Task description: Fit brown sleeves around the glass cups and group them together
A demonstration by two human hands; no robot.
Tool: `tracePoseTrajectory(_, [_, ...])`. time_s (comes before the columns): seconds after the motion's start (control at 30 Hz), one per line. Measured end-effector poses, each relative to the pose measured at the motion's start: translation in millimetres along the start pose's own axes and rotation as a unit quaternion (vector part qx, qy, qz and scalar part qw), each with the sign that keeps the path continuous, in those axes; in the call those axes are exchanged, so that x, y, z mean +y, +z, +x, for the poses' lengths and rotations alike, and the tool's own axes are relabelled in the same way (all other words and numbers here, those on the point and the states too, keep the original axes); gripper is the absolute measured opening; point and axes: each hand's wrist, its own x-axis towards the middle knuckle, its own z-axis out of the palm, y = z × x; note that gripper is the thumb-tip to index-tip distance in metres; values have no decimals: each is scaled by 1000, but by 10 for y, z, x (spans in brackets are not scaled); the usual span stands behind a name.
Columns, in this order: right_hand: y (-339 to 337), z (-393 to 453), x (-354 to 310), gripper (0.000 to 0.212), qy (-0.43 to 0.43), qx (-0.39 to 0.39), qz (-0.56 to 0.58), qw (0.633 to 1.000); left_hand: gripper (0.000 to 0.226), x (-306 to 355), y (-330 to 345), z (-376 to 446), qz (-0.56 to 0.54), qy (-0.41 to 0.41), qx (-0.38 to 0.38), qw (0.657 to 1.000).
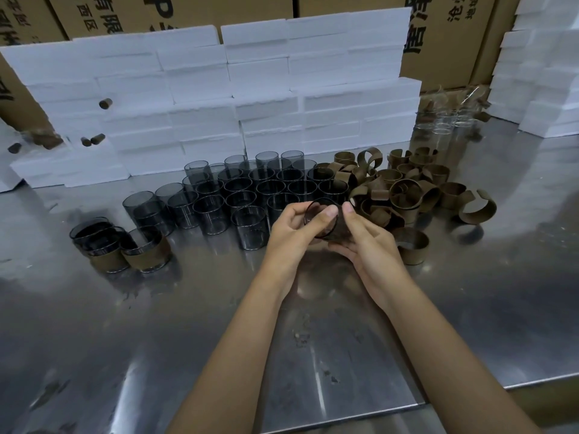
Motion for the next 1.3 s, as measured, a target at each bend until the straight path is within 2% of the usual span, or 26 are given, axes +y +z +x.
tracePoseTrajectory(0.1, [22,-18,-19,37,-9,13,-15,1000,60,-1,14,-12,-5,3,-7,1000])
tracePoseTrajectory(0.17, [53,-42,-23,38,-23,11,-46,999,61,14,-5,-11,-34,1,10,999])
tracePoseTrajectory(0.33, [105,-80,-36,35,-31,-7,-93,995,30,16,-50,40,-113,-43,53,991])
tracePoseTrajectory(0.47, [112,-80,-53,31,-38,-24,-110,993,25,17,-72,65,-144,-65,65,985])
tracePoseTrajectory(0.63, [92,-61,-66,28,-23,-36,-89,995,26,27,-74,43,-161,-67,68,982])
tracePoseTrajectory(0.77, [79,-45,-61,31,-7,-20,-49,999,41,-4,-80,48,-134,-72,71,986])
tracePoseTrajectory(0.9, [91,-46,-18,48,-26,10,-98,995,48,3,-54,56,-120,-62,41,990])
tracePoseTrajectory(1.0, [110,-37,14,80,-51,41,-123,990,52,14,-30,52,-124,-52,9,991])
tracePoseTrajectory(1.1, [125,-32,32,94,-62,54,-148,986,40,-23,-26,57,-119,-48,-8,992])
tracePoseTrajectory(1.2, [145,-52,38,87,-64,46,-161,984,41,-30,-7,44,-137,-73,2,988])
tracePoseTrajectory(1.3, [146,-63,32,62,-80,67,-167,981,33,-12,26,26,-161,-88,22,983])
